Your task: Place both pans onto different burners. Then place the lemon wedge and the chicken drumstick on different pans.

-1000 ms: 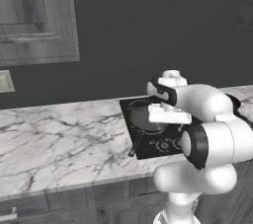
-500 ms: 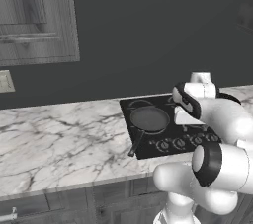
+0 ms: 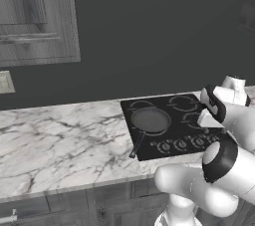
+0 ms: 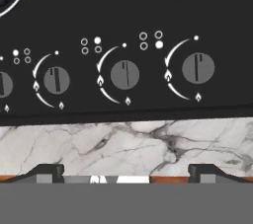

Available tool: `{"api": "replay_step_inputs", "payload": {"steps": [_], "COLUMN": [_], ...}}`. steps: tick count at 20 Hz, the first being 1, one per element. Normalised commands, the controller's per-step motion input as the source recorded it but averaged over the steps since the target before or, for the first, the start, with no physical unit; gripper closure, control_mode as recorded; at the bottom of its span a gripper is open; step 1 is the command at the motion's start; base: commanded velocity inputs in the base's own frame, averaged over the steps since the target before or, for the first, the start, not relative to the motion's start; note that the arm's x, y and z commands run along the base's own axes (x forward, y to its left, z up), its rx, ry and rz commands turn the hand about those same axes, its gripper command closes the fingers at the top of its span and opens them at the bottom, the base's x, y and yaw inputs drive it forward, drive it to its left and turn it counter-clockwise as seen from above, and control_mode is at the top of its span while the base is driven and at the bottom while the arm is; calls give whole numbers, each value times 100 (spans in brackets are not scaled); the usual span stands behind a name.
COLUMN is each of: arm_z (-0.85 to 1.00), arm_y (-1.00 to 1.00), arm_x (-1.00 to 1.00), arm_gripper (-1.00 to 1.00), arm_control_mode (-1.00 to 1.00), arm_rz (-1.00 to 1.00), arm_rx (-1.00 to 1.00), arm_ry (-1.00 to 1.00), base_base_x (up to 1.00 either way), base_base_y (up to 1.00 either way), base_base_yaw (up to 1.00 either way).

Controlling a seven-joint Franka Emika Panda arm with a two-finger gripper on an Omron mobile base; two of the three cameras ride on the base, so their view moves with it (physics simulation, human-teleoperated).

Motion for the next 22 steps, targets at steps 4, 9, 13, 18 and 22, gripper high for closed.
{"api": "replay_step_inputs", "payload": {"steps": [4,9,13,18,22], "arm_z": [0,0,0,0,0], "arm_y": [-59,-41,-34,-43,-44], "arm_x": [6,6,0,0,0], "arm_gripper": [-100,-100,-100,-100,-100], "arm_control_mode": [-100,-100,-100,-100,-100], "arm_rz": [7,11,9,5,2], "arm_rx": [11,1,-2,-1,-1], "arm_ry": [-6,0,0,0,0], "base_base_x": [0,0,0,0,0], "base_base_y": [0,0,0,0,0], "base_base_yaw": [0,0,0,0,0]}}
